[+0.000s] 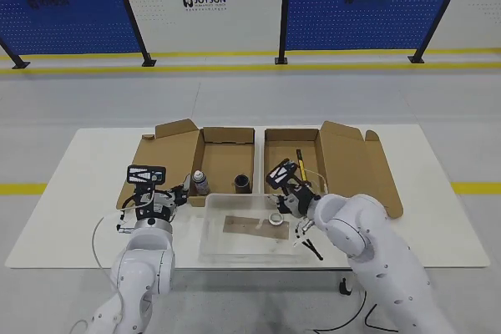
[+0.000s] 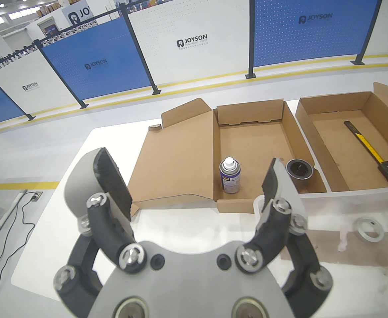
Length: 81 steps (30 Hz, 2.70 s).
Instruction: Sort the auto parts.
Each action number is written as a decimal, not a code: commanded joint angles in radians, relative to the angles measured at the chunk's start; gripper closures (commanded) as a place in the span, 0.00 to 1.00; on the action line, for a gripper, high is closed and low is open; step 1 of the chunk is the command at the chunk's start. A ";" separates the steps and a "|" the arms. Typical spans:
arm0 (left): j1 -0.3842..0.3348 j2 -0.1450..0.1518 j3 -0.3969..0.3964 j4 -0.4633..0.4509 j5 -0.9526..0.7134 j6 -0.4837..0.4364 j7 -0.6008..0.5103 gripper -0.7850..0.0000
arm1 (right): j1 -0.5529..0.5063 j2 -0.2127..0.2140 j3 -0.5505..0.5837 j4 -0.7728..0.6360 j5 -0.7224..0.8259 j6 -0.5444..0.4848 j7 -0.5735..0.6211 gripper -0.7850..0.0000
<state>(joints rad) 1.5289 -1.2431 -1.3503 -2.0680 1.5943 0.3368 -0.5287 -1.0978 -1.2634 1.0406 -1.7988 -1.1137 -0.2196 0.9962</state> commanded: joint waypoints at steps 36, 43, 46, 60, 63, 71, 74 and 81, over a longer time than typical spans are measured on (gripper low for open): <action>0.000 0.000 0.000 0.000 0.000 0.000 0.000 0.00 | 0.295 -0.105 -0.319 0.592 0.046 -0.077 0.076 0.53; 0.000 0.000 0.000 0.000 0.000 0.000 0.000 0.00 | 0.325 -0.124 -0.343 0.642 0.058 -0.091 0.052 0.52; 0.000 0.000 0.000 0.000 0.000 0.000 0.000 0.00 | 0.331 -0.130 -0.353 0.661 0.061 -0.099 0.044 0.52; 0.000 0.000 0.000 0.000 0.000 0.000 0.000 0.00 | 0.344 -0.157 -0.385 0.735 0.069 -0.108 0.010 0.52; 0.000 0.000 0.000 0.000 0.000 0.000 0.000 0.00 | 0.344 -0.161 -0.386 0.740 0.076 -0.112 0.007 0.52; 0.000 0.000 0.000 0.000 0.000 0.000 0.000 0.00 | 0.335 -0.165 -0.378 0.698 0.121 -0.127 0.033 0.50; 0.000 0.000 0.000 0.000 0.000 0.000 0.000 0.00 | 0.330 -0.167 -0.378 0.683 0.151 -0.144 0.046 0.50; 0.000 0.000 0.000 0.000 0.000 0.000 0.000 0.00 | 0.319 -0.171 -0.374 0.650 0.204 -0.157 0.055 0.51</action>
<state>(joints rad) 1.5289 -1.2431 -1.3503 -2.0680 1.5943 0.3368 -0.5287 -0.7763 -1.4346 0.6633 -1.1462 -0.9238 -0.3748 1.0550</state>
